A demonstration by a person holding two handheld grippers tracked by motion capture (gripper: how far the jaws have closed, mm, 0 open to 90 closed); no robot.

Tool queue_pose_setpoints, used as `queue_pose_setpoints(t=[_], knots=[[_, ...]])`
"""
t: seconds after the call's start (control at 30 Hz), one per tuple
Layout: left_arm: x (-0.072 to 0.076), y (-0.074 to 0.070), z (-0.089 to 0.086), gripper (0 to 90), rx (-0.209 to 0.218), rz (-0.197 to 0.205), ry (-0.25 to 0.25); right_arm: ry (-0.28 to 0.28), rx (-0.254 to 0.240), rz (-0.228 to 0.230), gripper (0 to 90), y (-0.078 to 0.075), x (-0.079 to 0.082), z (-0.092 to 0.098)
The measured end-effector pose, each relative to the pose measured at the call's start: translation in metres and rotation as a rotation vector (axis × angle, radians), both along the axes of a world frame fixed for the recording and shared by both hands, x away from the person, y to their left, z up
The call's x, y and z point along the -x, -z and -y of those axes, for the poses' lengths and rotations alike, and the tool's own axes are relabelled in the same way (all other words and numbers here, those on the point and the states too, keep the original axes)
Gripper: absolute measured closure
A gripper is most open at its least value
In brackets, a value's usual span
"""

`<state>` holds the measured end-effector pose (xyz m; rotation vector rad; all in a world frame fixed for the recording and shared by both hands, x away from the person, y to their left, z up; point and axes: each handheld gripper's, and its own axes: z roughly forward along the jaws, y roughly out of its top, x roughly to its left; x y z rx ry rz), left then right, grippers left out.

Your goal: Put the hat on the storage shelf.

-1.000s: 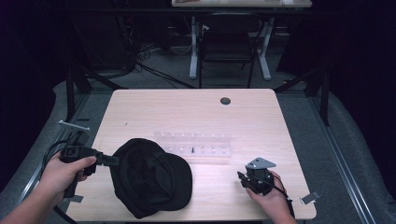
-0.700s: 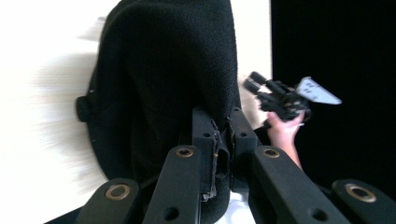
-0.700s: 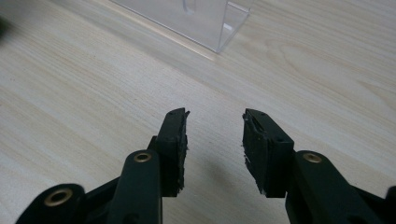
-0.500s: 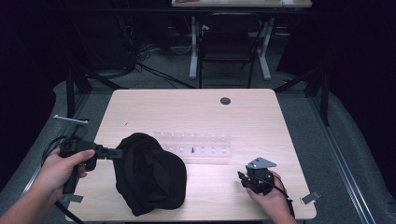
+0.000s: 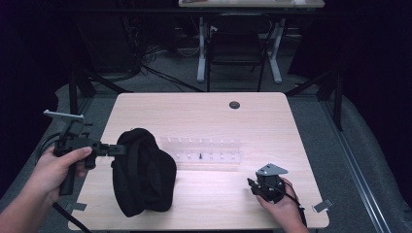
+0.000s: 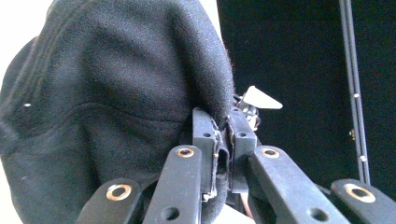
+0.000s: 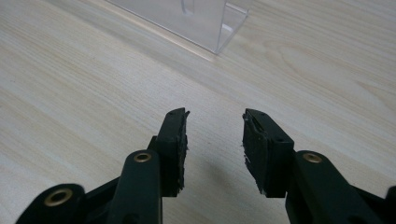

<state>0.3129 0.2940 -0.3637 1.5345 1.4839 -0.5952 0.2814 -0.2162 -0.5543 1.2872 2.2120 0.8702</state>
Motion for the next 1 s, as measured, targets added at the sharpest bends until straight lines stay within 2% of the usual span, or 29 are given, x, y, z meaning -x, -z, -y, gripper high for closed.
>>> queue_pose_setpoints(t=[0.27,0.4,0.53,1.0], knots=[[-0.003,-0.014,-0.006,85.2,0.026,0.036,-0.023,0.002,0.001,0.001,59.6,0.0,0.0,0.0],[-0.005,-0.019,-0.007,85.2,0.054,0.049,-0.035,0.001,0.0,-0.001,59.6,0.0,0.0,0.0],[-0.011,-0.026,0.001,85.1,0.08,0.073,-0.027,0.006,-0.002,-0.004,59.5,0.0,0.0,0.0],[-0.028,-0.039,0.019,85.2,0.086,0.091,-0.019,0.006,-0.018,-0.002,57.6,0.0,-0.001,0.002]])
